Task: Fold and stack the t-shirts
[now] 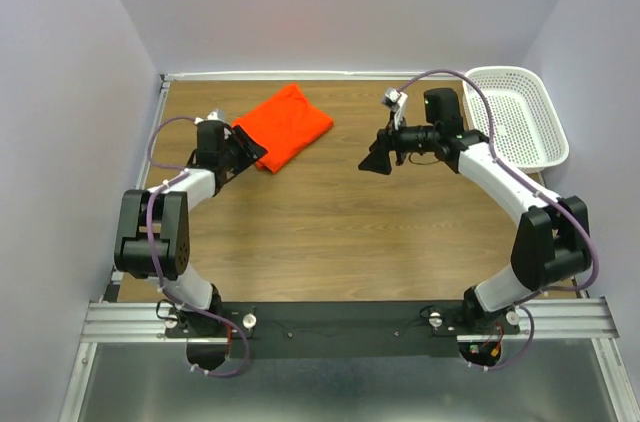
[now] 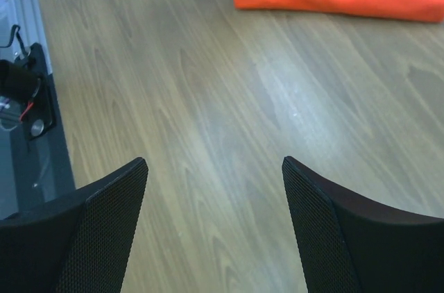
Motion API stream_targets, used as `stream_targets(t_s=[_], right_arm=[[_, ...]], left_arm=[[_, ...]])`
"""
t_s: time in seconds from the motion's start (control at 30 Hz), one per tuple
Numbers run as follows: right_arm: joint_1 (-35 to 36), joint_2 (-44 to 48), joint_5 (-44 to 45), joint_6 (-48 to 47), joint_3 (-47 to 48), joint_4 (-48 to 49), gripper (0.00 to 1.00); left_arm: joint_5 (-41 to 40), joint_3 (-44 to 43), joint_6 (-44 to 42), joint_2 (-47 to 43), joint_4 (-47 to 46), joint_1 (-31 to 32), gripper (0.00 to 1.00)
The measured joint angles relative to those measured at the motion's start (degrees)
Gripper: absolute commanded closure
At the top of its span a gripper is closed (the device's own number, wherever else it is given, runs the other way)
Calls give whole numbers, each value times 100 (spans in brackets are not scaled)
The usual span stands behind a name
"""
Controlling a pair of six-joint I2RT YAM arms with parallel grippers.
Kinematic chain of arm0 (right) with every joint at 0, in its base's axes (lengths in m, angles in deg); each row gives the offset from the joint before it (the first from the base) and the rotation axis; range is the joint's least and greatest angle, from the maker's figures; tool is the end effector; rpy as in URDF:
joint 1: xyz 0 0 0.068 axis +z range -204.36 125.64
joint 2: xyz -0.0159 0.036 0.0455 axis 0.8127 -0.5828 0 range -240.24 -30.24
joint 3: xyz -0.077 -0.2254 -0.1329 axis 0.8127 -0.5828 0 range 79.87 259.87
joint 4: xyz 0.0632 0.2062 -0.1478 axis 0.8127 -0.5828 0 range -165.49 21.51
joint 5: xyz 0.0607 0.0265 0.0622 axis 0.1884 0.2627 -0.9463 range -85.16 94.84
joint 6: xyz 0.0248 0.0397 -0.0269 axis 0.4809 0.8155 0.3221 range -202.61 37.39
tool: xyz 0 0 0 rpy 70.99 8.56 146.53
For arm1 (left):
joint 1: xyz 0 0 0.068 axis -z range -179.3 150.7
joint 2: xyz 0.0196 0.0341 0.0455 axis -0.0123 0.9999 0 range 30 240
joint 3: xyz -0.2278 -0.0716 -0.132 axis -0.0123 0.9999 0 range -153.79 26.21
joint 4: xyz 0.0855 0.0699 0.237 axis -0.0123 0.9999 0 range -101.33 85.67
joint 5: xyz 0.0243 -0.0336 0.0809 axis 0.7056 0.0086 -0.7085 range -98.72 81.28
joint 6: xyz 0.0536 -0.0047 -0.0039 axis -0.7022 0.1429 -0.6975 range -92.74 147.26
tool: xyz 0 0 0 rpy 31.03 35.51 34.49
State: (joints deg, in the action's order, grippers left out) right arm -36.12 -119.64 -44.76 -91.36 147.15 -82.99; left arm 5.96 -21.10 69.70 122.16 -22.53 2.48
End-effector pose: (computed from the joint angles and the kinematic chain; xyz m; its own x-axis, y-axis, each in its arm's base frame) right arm 0.3189 0.1337 0.2828 -0.4407 -0.2490 -0.8624 -0.8605 0.3909 0.3268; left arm 0.3358 -0.0194 0.1870 -0.5711 -0.6355 -0.5196 -0.1960 0.7203 -0.6654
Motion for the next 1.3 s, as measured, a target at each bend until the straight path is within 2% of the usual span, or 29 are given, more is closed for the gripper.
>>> stream_targets(t_s=[0.1, 0.23, 0.7, 1.03, 1.23, 1.3], right_arm=[[-20, 374, -7, -26, -280, -92, 12], [-33, 715, -50, -31, -505, -138, 11], [-37, 737, -111, -35, -658, -195, 9], [-44, 737, -120, -79, -660, -197, 9], [-116, 754, -153, -92, -662, -199, 9], [-140, 765, -166, -94, -662, -201, 9]], left_arm=[[-146, 81, 234, 0, 59, 284, 38], [-452, 70, 420, 13, 61, 284, 38], [-960, -938, 481, 1215, 595, 442, 37], [-1134, -1226, 474, 1318, 955, 610, 39], [-1139, -1480, 448, 1495, 1091, 728, 43], [-1139, -1532, 433, 1526, 1134, 741, 48]])
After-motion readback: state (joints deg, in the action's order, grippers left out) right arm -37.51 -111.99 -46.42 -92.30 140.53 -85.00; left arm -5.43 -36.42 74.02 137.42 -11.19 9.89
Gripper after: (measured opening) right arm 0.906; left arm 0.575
